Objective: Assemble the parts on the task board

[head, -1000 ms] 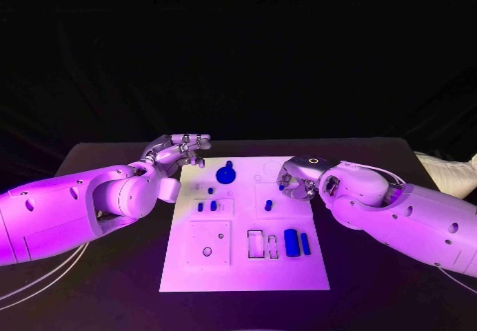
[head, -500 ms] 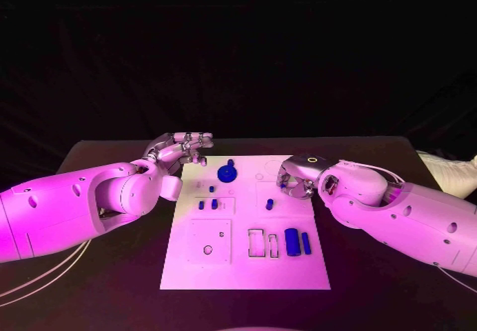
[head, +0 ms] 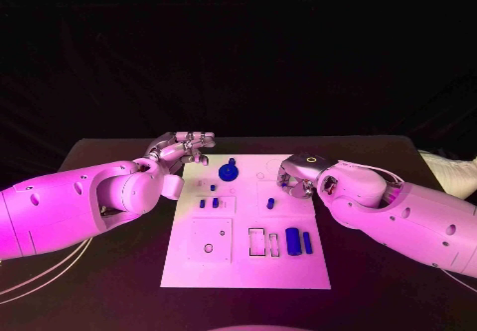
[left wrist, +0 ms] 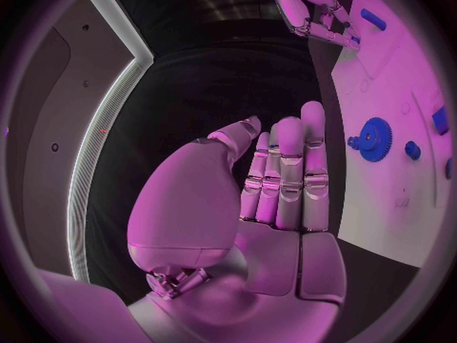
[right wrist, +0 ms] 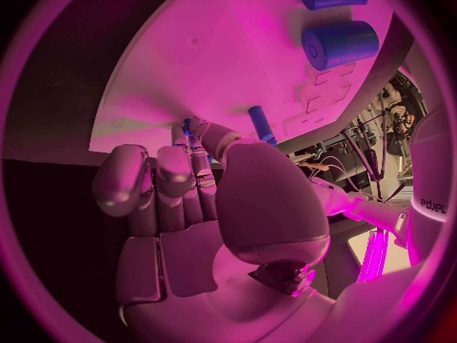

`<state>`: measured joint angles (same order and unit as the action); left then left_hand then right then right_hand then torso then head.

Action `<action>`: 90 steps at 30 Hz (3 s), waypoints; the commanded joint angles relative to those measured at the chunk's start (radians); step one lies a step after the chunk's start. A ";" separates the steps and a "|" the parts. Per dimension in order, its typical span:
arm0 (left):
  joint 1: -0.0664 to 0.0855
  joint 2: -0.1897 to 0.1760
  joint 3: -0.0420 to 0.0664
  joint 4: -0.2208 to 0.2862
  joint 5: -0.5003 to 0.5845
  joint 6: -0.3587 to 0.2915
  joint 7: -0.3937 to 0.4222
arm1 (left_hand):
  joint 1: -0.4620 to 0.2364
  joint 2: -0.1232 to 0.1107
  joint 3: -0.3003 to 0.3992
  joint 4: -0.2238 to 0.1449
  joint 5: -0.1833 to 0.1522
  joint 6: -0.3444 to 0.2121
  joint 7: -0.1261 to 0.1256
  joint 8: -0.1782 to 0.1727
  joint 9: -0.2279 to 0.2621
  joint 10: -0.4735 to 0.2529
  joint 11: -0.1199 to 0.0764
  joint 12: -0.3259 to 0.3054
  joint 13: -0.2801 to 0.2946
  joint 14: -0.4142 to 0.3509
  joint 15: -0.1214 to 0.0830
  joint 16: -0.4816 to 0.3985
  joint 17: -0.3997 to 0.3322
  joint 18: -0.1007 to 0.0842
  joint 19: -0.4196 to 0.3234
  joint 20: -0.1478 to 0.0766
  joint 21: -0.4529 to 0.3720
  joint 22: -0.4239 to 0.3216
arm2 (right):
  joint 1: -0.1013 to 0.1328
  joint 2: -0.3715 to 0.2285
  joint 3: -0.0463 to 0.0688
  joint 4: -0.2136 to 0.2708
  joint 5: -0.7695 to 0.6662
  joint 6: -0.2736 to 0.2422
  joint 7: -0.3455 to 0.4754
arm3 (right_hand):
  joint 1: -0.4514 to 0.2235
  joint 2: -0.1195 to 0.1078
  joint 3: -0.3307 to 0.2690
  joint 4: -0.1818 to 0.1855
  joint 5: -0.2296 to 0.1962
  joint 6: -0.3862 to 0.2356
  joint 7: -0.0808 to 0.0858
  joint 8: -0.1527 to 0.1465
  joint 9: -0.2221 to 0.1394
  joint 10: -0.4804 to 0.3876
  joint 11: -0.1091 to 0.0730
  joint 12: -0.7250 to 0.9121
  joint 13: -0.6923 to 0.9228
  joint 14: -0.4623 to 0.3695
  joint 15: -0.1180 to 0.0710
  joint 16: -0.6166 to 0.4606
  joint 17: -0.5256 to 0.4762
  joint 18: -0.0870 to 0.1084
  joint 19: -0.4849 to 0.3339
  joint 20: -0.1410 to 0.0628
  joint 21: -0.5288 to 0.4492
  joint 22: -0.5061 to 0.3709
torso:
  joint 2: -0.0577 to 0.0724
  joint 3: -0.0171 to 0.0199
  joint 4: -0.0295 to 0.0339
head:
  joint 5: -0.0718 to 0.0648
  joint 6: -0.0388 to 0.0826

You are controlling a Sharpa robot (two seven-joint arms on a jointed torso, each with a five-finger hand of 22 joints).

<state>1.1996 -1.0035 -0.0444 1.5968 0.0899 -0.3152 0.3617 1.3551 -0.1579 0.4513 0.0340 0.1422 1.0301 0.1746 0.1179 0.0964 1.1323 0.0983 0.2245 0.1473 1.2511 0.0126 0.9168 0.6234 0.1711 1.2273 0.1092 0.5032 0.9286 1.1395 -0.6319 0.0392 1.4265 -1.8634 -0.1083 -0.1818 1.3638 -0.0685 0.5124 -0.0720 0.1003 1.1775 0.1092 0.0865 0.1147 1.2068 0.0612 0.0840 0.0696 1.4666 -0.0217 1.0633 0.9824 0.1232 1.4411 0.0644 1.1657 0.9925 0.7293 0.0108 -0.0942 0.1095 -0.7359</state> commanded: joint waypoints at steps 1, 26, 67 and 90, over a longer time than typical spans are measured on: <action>0.000 0.002 0.000 0.003 -0.011 0.024 -0.008 | 0.001 0.007 -0.007 0.000 0.007 -0.006 0.002 -0.006 -0.001 -0.010 0.001 0.001 0.001 -0.006 0.000 -0.004 -0.002 0.010 0.004 0.001 -0.007 -0.001 | -0.007 -0.001 -0.004 0.001 -0.038 -0.018 -0.024 | 0.020 0.008 0.011 -0.009 0.005 -0.003 0.009 -0.006 -0.002 0.013 -0.003 -0.002 0.002 0.035 -0.005 0.008 0.001 -0.018 -0.003 -0.006 0.008 0.003 | 0.000 -0.0003 -0.0005 | 0.001 -0.002; -0.002 0.000 0.000 -0.021 0.001 0.043 -0.029 | -0.033 0.020 -0.036 0.022 0.006 -0.029 0.011 -0.008 -0.007 -0.045 0.011 0.021 0.005 -0.023 0.010 -0.006 -0.023 0.009 0.003 0.011 -0.026 -0.017 | -0.012 -0.106 0.024 0.152 0.050 -0.151 -0.002 | 0.015 0.000 0.029 -0.020 -0.001 -0.001 0.013 -0.010 0.000 0.018 0.000 -0.007 0.003 0.033 -0.002 0.018 0.003 -0.021 -0.004 -0.003 0.027 0.026 | -0.002 0.0005 0.0013 | 0.008 0.000; -0.001 0.047 0.001 -0.019 0.002 0.057 -0.038 | -0.031 0.026 -0.043 0.022 0.007 -0.034 0.011 -0.004 -0.008 -0.055 0.012 0.033 0.007 -0.030 0.011 -0.005 -0.027 0.010 0.002 0.013 -0.035 -0.023 | -0.148 0.119 -0.003 0.180 0.061 -0.104 0.061 | 0.008 -0.001 0.037 -0.023 0.011 -0.004 0.019 -0.015 0.000 0.019 0.002 -0.011 0.004 0.031 -0.005 0.024 0.004 -0.023 -0.003 -0.001 0.039 0.040 | -0.002 -0.0006 0.0007 | 0.154 -0.077; -0.001 0.048 0.001 -0.016 0.002 0.060 -0.042 | -0.025 0.030 -0.043 0.019 0.007 -0.032 0.010 -0.001 -0.008 -0.057 0.010 0.039 0.009 -0.032 0.010 -0.003 -0.029 0.011 0.003 0.013 -0.037 -0.026 | -0.158 0.143 -0.009 0.159 0.057 -0.059 0.059 | 0.006 -0.002 0.037 -0.024 0.013 -0.005 0.019 -0.015 0.000 0.019 0.002 -0.012 0.005 0.030 -0.005 0.025 0.004 -0.023 -0.003 -0.001 0.041 0.042 | -0.002 -0.0010 0.0010 | 0.161 -0.089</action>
<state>1.1982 -0.9573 -0.0442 1.5777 0.0888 -0.2754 0.3160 1.3301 -0.1329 0.4124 0.0564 0.1463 1.0015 0.1884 0.1141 0.0896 1.0824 0.1053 0.2599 0.1550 1.2263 0.0233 0.9129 0.5964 0.1710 1.2310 0.1127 0.4683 0.9038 0.9826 -0.4909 0.0308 1.5866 -1.7933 -0.1895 -0.1257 1.3637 -0.0769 0.5468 -0.0950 0.1104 1.1760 0.1208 0.0749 0.1130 1.2123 0.0670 0.0706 0.0719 1.4666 -0.0215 1.0849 0.9859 0.1145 1.4410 0.0647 1.2005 1.0340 0.7267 0.0094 -0.0934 0.2694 -0.8230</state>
